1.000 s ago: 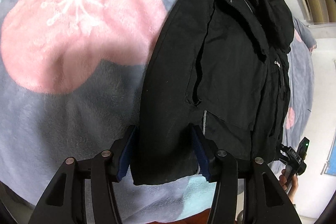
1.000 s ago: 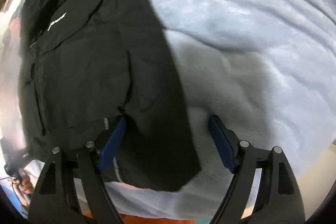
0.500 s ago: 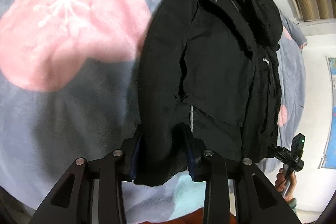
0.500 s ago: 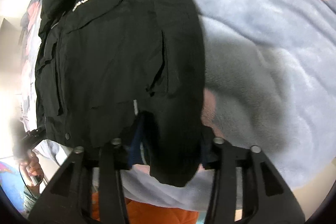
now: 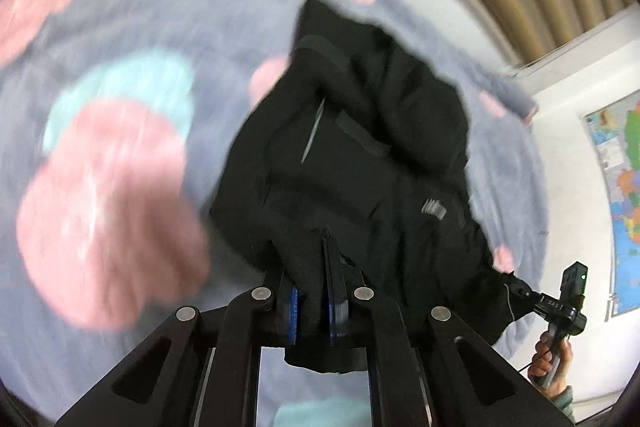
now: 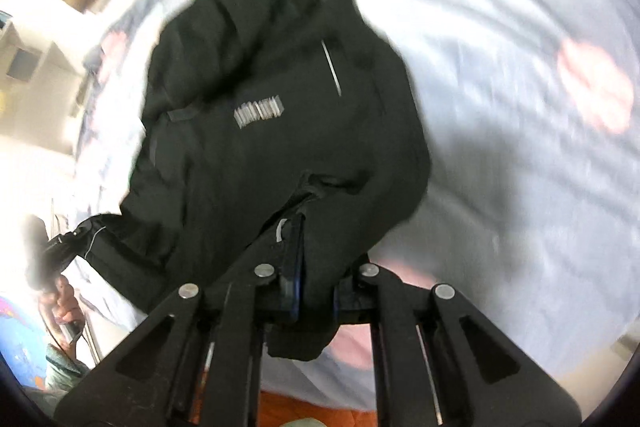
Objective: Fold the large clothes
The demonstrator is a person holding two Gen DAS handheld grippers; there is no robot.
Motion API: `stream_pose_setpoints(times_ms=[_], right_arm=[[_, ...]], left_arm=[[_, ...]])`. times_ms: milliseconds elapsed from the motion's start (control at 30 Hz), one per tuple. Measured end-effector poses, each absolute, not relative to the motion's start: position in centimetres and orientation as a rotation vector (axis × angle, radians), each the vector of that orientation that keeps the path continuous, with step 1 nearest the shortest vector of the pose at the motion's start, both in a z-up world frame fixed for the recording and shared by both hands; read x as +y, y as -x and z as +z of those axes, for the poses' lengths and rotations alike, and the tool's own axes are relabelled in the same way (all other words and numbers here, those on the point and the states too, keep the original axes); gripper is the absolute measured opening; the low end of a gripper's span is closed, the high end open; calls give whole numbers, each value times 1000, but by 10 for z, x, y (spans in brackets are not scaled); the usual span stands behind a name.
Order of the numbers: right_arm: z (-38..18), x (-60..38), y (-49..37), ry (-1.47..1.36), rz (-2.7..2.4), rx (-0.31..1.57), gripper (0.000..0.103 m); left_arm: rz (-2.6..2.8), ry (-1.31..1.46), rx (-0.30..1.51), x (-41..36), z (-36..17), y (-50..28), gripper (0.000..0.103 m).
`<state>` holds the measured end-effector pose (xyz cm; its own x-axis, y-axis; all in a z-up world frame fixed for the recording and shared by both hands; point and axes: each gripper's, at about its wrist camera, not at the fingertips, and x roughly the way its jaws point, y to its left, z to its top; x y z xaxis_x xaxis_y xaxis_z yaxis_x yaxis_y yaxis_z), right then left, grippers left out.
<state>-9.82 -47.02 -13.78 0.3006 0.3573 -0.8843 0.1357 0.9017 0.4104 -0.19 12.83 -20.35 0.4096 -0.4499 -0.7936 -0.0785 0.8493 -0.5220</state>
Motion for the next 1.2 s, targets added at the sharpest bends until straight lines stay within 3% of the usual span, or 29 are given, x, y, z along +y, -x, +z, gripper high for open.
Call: stream_pose_setpoints(times_ms=[200,433,667,900,1200], right_arm=[[-86,-467,23,-419,149,1111,8],[-67,-466,-97,-352,115,1041,8],[-133,-459,-228,-311,31,1128,9],[-229,-445,-283,-257,0,1294,9],[-217,-452,-273,-231,42,1293,13]], left_arm=[[-260,510,990,126,-146,-83,11],[-201,507,929,115,-133,-202,11],[-58,399,1024,80,-203,-336,14],[-3,432,1181,69,-314,-383,14],[-94,316,1169,72,-285,-374,17]])
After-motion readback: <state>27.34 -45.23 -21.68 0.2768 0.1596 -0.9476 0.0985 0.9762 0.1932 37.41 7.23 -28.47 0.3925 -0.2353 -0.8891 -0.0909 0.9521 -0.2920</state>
